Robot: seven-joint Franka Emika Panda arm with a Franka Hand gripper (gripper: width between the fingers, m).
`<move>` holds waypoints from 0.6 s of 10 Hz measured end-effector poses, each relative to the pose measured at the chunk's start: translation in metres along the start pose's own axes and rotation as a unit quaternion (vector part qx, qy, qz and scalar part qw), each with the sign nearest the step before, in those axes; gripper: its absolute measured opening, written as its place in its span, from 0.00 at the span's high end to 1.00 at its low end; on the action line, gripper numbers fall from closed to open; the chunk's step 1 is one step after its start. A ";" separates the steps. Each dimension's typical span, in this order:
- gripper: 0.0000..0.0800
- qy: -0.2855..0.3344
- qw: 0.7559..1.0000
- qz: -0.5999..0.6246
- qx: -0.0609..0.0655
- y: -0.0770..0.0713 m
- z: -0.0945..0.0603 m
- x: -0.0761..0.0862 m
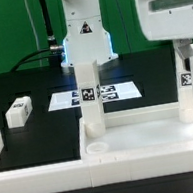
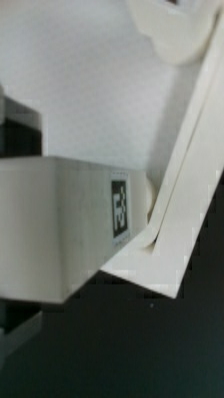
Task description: Assemble desk
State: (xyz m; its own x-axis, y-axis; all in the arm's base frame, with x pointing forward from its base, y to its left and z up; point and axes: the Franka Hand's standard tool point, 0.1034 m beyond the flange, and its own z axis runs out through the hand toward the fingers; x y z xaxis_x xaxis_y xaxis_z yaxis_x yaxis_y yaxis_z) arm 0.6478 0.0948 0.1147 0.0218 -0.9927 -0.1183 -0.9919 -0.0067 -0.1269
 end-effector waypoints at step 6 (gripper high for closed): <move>0.40 0.007 0.973 -0.228 -0.024 0.005 0.001 -0.005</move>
Offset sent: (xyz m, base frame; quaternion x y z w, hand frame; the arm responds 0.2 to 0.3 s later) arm 0.0000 0.0000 0.0000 0.0000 0.0000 -0.0650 0.9979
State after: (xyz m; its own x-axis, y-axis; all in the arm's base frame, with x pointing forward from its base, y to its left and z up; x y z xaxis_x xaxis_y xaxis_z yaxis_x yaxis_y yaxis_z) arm 0.6430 0.1002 0.1136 0.4593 -0.8870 -0.0474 -0.8845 -0.4518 -0.1162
